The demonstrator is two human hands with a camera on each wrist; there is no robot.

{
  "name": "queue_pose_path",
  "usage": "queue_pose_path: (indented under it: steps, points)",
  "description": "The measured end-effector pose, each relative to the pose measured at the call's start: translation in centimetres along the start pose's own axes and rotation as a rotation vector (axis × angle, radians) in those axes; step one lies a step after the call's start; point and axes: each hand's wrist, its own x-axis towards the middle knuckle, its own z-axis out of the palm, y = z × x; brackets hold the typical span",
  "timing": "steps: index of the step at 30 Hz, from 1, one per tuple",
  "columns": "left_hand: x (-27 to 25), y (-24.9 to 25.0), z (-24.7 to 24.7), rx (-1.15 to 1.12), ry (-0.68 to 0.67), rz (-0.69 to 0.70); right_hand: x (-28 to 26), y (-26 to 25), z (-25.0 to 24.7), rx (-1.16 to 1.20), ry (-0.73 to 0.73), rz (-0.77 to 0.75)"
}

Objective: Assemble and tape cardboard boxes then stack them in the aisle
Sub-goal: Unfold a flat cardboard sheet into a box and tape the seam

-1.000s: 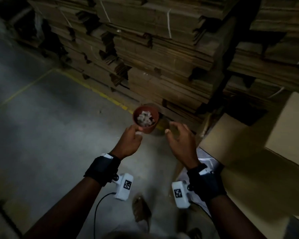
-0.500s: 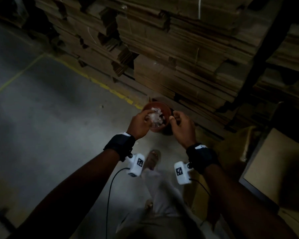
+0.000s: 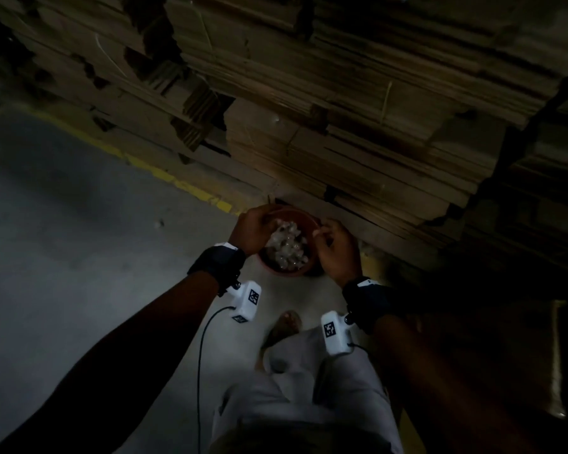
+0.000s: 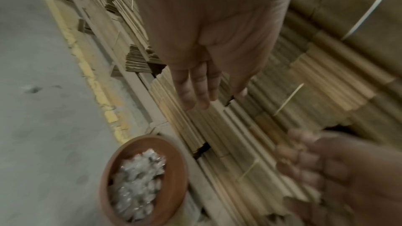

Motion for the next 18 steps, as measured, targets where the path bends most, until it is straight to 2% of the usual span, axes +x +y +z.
queue_pose_path:
  steps: [4,8,13,18]
  points:
    - [-3.5,4.2,-1.6,-0.089,0.032,0.042,-3.0,-2.2,-2.2,0.051,0.037,0.032]
    - [-10.5,9.5,-2.5,-0.138,0.083,0.076,-8.8,-5.5,-5.6,0.084,0.08,0.024]
    - [-20.9,15.3,-1.8,-0.189,0.119,0.151,-18.5,-7.6,-11.1,0.074,0.16,-0.062]
    - [-31.0,21.0,2.1,-0.263,0.039,0.248,-30.8,-6.9,-18.1,0.091,0.353,-0.124]
